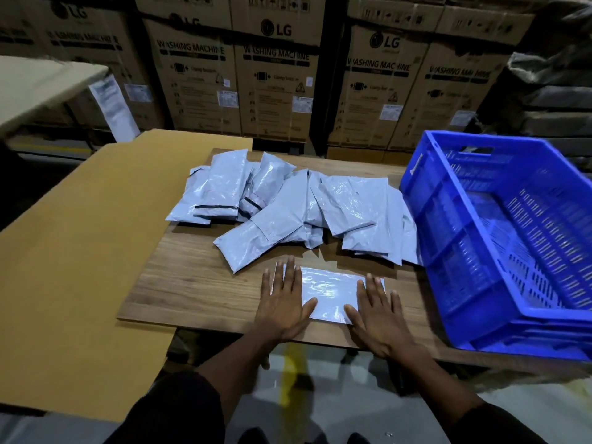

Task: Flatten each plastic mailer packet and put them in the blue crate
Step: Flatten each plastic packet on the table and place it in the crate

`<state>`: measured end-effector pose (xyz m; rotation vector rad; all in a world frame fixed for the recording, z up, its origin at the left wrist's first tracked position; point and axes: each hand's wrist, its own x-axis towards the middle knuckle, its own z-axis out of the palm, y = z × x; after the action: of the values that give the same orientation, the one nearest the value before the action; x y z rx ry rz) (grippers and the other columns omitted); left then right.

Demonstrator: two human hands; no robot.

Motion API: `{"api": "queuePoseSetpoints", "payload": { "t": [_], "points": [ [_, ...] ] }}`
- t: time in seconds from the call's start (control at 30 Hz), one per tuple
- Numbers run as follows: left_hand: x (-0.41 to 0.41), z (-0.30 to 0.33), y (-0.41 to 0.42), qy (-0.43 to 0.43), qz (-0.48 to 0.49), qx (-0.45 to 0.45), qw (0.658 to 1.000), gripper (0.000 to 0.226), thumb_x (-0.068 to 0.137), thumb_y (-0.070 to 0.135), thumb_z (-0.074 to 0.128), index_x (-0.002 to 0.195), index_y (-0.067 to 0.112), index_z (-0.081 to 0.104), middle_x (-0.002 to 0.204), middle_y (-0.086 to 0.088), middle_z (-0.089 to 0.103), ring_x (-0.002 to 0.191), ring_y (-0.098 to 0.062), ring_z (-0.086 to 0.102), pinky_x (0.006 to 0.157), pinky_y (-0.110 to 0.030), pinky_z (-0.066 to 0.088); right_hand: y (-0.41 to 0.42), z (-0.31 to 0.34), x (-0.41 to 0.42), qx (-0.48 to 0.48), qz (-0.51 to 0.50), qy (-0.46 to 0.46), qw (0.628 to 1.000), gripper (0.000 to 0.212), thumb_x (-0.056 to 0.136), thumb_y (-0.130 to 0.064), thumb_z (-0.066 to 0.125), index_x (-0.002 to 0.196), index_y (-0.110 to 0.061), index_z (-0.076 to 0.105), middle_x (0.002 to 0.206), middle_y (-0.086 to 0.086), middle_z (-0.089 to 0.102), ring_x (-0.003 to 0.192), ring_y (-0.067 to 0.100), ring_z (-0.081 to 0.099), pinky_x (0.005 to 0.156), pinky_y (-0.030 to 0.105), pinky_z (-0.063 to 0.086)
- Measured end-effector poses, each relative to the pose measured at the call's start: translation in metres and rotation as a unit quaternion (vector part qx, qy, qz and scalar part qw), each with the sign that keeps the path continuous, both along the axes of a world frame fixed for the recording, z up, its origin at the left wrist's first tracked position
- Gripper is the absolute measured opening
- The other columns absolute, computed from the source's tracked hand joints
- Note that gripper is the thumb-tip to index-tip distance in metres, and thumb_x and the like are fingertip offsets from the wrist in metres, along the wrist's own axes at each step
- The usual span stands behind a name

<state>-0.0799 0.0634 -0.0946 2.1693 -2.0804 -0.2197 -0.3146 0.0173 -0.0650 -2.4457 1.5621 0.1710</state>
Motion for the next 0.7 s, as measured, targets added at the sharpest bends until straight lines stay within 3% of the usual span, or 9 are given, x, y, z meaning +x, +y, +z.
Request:
{"api": "queuePoseSetpoints", "payload": {
  "t": [0.03,0.13,0.23,0.3,0.4,0.57,0.7],
  "points": [
    [-0.002,0.003,0.001,0.01,-0.012,-0.028,0.999,0.08,0.095,0.059,-0.002,0.157,0.008,-0.008,0.165,-0.011,-0.02,0.153,-0.025,-0.018,0.121,-0.053,-0.013,0.0,0.004,0.005,-0.022,0.0,-0.006,1.0,0.09,0.088,-0.068,-0.011,0.159,-0.014,-0.001,0.165,0.005,-0.015,0.151,0.021,-0.019,0.121,0.047,-0.009],
    [-0.016,0.005,0.0,0.101,-0.071,-0.139,0.983,0.06,0.11,0.034,0.014,0.148,-0.006,0.038,0.158,-0.022,0.033,0.148,-0.027,0.033,0.123,-0.04,0.017,0.001,0.01,0.034,-0.1,0.065,-0.005,0.993,0.072,0.101,-0.045,0.003,0.151,-0.005,0.036,0.161,0.012,0.029,0.15,0.032,0.019,0.117,0.053,0.007],
    [-0.026,0.006,-0.007,0.175,-0.073,-0.167,0.967,0.051,0.109,0.023,0.023,0.132,-0.007,0.057,0.135,-0.021,0.061,0.126,-0.028,0.058,0.116,-0.03,0.024,0.005,0.001,0.064,-0.049,0.133,-0.025,0.99,0.074,0.093,-0.042,0.006,0.158,-0.008,0.017,0.165,0.008,0.014,0.153,0.028,0.003,0.118,0.048,-0.007],
    [-0.02,-0.001,-0.012,0.172,-0.071,-0.147,0.971,0.047,0.101,0.018,0.033,0.13,-0.007,0.059,0.131,-0.02,0.064,0.123,-0.031,0.061,0.114,-0.033,0.025,0.009,-0.003,0.074,-0.032,0.138,-0.029,0.99,0.076,0.089,-0.041,0.011,0.158,-0.01,0.016,0.166,0.006,0.011,0.153,0.027,0.002,0.118,0.047,-0.008],
    [-0.006,-0.015,-0.012,0.175,-0.057,-0.112,0.977,0.053,0.095,0.019,0.033,0.138,-0.005,0.052,0.141,-0.019,0.057,0.134,-0.033,0.052,0.118,-0.037,0.019,0.014,-0.011,0.075,-0.054,0.117,-0.032,0.991,0.063,0.098,-0.04,0.021,0.154,-0.013,0.033,0.163,0.003,0.024,0.151,0.027,0.019,0.117,0.047,0.004],
    [-0.007,-0.018,-0.005,0.091,-0.035,-0.116,0.989,0.057,0.099,0.025,0.029,0.148,0.001,0.044,0.154,-0.014,0.045,0.145,-0.03,0.037,0.119,-0.046,0.028,0.011,-0.014,0.068,-0.074,0.089,-0.042,0.992,0.068,0.099,-0.05,0.016,0.158,-0.018,0.02,0.165,0.0,0.017,0.153,0.022,0.007,0.12,0.044,0.0],
    [-0.003,-0.011,-0.004,0.043,0.011,-0.098,0.994,0.058,0.102,0.037,0.031,0.148,0.005,0.046,0.153,-0.012,0.046,0.144,-0.032,0.039,0.115,-0.049,0.037,0.012,-0.013,0.063,-0.066,0.077,-0.038,0.994,0.071,0.098,-0.057,0.011,0.159,-0.022,0.011,0.167,-0.003,0.006,0.153,0.018,-0.003,0.12,0.042,-0.009]
  ]
}}
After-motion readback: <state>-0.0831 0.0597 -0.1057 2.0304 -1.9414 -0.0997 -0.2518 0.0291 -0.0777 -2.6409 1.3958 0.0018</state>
